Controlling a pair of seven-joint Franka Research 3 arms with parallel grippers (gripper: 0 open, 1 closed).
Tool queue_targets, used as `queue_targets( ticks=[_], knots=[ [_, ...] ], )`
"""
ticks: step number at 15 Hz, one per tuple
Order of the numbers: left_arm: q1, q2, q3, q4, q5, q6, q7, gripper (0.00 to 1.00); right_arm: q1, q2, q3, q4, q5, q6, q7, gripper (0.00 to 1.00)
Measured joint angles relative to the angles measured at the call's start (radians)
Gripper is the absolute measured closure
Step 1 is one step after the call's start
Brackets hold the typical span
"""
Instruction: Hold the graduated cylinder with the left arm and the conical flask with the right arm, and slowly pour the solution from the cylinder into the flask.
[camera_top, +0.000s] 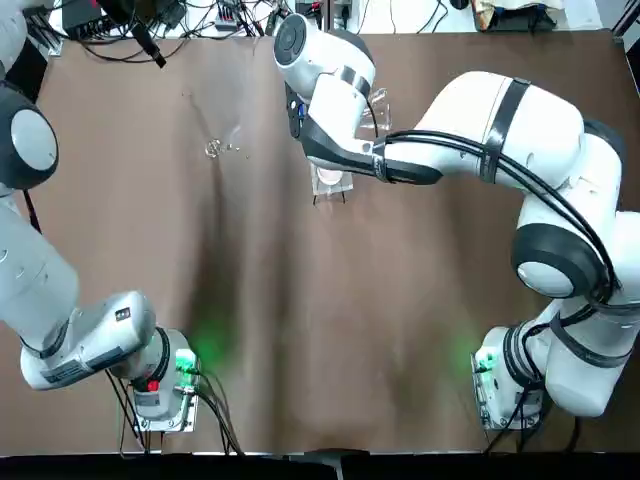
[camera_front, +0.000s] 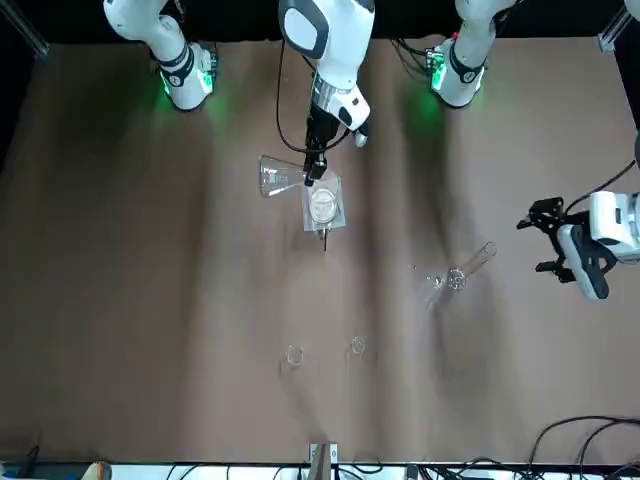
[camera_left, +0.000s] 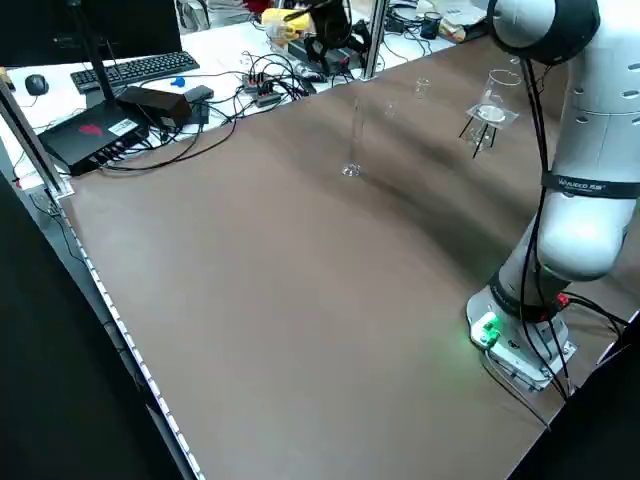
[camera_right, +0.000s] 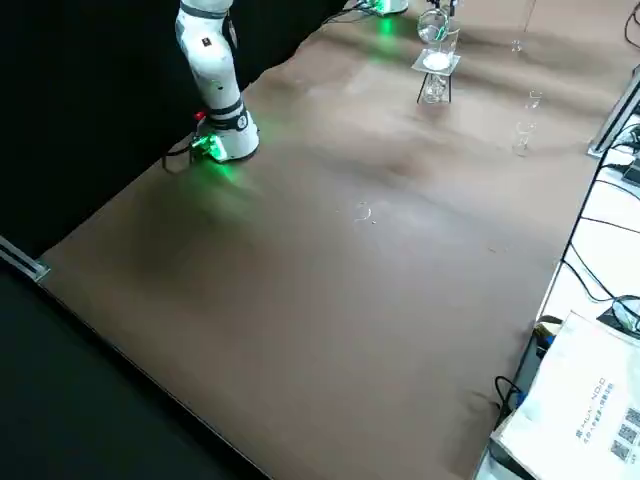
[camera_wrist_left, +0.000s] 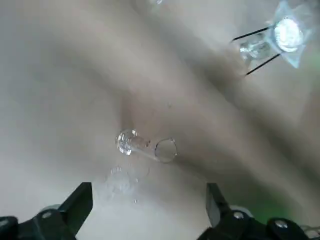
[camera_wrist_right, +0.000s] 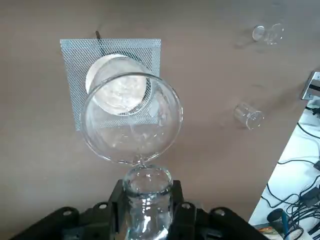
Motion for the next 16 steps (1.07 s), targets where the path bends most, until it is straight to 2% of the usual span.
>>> queue_targets(
  ticks=[5,6,9,12,16],
  knots=[
    [-0.002,-0.052,-0.126,0.000,0.228,0.000,-0.424,0.00,0.000,0.000,0.000,0.000,0.000,-0.004,0.000,0.61],
    [-0.004,-0.075,-0.173,-0.001,0.320,0.000,-0.606,0.00,0.000,0.000,0.000,0.000,0.000,-0.006,0.000,0.61],
    [-0.005,-0.115,-0.241,-0.002,0.460,-0.010,-0.864,0.00,0.000,0.000,0.000,0.000,0.000,-0.006,0.000,0.61],
    [-0.008,-0.130,-0.297,-0.002,0.535,-0.057,-0.953,0.00,0.000,0.000,0.000,0.002,-0.001,-0.007,0.000,0.61],
    [-0.003,-0.146,-0.307,-0.003,0.549,-0.075,-0.972,0.00,0.000,0.000,-0.001,0.011,0.003,-0.017,0.000,0.61]
  ],
)
